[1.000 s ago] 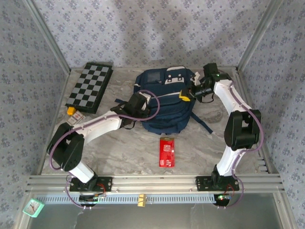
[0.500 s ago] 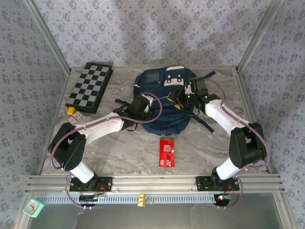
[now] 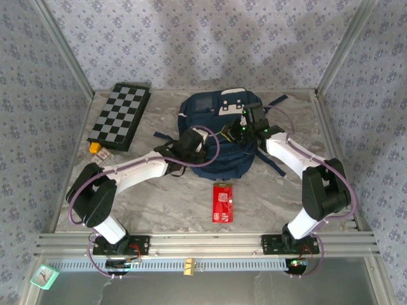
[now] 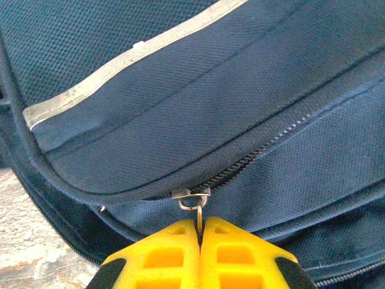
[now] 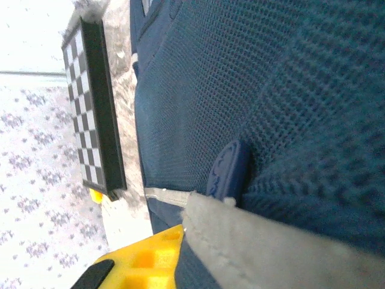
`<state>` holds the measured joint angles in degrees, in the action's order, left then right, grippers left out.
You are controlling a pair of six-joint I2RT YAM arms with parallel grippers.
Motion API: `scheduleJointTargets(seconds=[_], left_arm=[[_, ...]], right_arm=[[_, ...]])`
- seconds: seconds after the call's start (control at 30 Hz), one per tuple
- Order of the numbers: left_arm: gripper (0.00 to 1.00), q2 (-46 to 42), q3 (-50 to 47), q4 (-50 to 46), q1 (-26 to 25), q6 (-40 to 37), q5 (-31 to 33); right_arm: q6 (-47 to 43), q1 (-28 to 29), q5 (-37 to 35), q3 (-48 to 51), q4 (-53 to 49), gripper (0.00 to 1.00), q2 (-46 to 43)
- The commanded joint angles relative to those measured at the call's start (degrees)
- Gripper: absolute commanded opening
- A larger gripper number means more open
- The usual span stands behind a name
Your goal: Pack the student bag
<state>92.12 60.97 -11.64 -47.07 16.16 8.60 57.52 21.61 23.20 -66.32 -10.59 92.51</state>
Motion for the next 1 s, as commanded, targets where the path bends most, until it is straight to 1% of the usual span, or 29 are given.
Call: scheduleJointTargets(seconds=[0.0,0.07,0.17,0.23,0.3,0.33,0.43,0.57,0.7,0.8,0.87,0.97], left_arm=[[0.0,-1.1,2.5,-1.27,-4.7,1.79,-0.35],[0.0,-0.28,3.56,-1.08,-6.75,2.96,-0.9],[0.0,1.16,5.9,-2.62,-9.71,3.31,0.56],[0.0,1.87,6.6,-3.61,-10.83,1.59,2.96],[0.0,2.41,6.26,-4.57,-10.48,0.64,6.63],[0.0,2.45,5.73,-4.73,-10.06,-0.23,7.42],[0.0,1.37,2.87,-2.85,-7.83,-2.96,7.63],[0.0,-0.65,-1.34,1.07,-3.25,-5.49,4.66],[0.0,-2.14,-5.02,5.31,2.32,-7.55,-1.83],[0.0,-3.1,-7.18,8.06,5.91,-7.95,-2.92],[0.0,-3.29,-7.6,9.65,8.26,-7.68,-4.82],[0.0,-1.72,-6.74,11.53,10.39,-7.2,-6.17]], right_arm=[[-9.26,-3.62,8.66,-4.96,-3.26,0.0,0.66],[-13.46,-7.09,12.52,-7.43,-6.39,0.0,1.08],[-17.36,-12.33,20.54,-11.64,-10.9,0.0,3.42],[-19.95,-13.84,23.88,-14.29,-13.79,0.0,4.5],[-22.84,-14.48,24.9,-16.53,-17.26,0.0,5.39],[-23.68,-14.73,25.38,-17.01,-18.05,0.0,5.73],[-25.16,-15.58,27.74,-17.61,-19.34,0.0,6.43],[-27.99,-16.37,27.25,-17.83,-22.17,0.0,6.55],[-30.09,-16.67,28.38,-17.69,-23.36,0.0,7.11],[-31.51,-16.66,28.39,-17.62,-24.83,0.0,7.18],[-31.52,-16.44,28.04,-17.17,-24.45,0.0,7.07],[-31.42,-15.89,28.05,-16.91,-24.06,0.0,7.55]])
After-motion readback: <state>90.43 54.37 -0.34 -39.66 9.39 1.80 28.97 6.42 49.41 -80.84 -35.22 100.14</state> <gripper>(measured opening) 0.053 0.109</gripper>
